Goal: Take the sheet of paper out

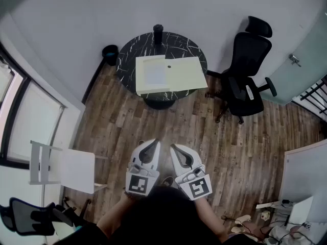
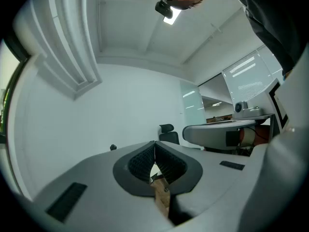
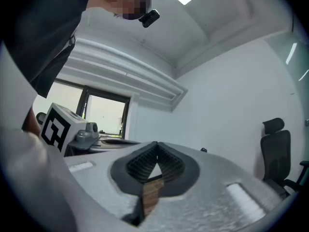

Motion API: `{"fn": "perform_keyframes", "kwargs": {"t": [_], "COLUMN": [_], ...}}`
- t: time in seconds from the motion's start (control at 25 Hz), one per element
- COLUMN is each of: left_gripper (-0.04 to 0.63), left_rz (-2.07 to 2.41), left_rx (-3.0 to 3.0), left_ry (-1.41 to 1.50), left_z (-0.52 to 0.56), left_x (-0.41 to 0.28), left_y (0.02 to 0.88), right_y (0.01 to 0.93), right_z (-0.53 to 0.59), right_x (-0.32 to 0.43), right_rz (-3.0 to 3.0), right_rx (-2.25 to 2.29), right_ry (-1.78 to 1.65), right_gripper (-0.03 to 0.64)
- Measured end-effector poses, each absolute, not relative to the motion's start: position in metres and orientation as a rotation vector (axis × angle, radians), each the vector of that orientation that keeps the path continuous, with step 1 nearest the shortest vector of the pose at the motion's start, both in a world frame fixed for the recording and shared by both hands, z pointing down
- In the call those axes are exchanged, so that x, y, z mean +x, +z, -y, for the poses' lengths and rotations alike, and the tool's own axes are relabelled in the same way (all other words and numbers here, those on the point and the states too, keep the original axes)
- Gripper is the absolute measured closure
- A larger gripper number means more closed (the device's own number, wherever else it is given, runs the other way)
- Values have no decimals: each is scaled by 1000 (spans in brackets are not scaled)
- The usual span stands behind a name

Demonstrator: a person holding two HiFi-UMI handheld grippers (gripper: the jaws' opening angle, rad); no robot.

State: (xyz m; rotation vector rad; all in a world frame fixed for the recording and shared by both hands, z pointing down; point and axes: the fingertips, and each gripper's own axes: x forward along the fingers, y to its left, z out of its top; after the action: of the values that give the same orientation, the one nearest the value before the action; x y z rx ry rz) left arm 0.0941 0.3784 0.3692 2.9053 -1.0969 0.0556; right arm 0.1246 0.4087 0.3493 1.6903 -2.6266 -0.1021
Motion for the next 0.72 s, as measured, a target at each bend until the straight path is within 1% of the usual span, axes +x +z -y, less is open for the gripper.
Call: {"fn": "perform_keyframes", "kwargs": {"t": [0.16, 0.72], "left_gripper": [594, 594], "left_rz": [1108, 1131], "left_rx": [2909, 2900], "left_ry": [74, 70], "left_z": [-360, -277], "left_x": [99, 117], "left_y": [374, 374], "right_y": [365, 380], "right_z": [-392, -302], "right_x": [121, 148], "right_rz": [2609, 2557], "right_rx": [1581, 1533], "right_ry": [-92, -40], "right_gripper": [618, 618]}}
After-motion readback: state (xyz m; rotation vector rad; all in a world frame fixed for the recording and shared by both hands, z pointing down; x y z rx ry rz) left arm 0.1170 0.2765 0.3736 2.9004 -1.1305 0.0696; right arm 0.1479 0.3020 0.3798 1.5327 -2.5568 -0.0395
